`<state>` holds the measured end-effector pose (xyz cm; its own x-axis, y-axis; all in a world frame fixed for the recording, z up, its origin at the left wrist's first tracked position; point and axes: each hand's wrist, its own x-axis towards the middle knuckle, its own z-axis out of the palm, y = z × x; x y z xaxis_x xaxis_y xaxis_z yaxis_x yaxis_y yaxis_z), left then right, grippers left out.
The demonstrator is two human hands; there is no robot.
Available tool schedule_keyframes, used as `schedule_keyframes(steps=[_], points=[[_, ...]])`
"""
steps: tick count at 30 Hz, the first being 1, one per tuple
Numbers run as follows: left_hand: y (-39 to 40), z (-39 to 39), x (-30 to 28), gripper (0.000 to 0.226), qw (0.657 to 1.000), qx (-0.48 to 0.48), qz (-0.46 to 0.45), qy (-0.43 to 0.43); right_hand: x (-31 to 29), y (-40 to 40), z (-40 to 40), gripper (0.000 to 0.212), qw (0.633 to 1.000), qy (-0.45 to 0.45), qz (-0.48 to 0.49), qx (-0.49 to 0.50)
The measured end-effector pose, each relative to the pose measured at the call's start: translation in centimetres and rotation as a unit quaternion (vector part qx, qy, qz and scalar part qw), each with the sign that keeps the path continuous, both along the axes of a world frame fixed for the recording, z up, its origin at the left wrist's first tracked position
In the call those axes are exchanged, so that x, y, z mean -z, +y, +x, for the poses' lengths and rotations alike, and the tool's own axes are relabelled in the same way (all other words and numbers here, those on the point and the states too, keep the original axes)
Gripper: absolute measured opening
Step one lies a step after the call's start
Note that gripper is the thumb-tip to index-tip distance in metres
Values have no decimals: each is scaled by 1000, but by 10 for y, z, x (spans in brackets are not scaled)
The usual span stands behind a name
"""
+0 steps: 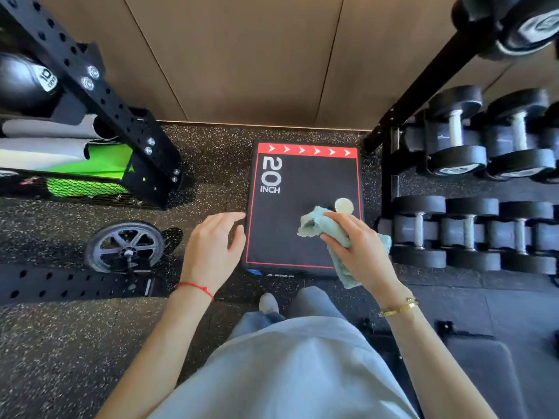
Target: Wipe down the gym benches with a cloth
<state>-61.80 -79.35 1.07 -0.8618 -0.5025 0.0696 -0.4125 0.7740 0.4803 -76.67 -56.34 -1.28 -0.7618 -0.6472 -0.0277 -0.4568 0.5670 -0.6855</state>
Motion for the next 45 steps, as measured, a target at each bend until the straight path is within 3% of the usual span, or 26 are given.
schedule_keyframes(steps=[10, 18, 31, 45], points=[[-1, -31, 42, 27, 1000, 23, 17, -4, 28, -1, -17, 30, 1000, -8, 5, 24], [-8, -68, 95, 28, 1000, 9, 12, 8, 83, -13, -46, 32, 999, -15, 22, 31], [-41, -122, 245, 28, 999, 33, 14, -34, 261, -54, -98, 33, 993, -59, 98, 21], [-50, -154, 395, 27, 998, 54, 13, -39, 428, -85, -152, 33, 991, -41, 121, 33]])
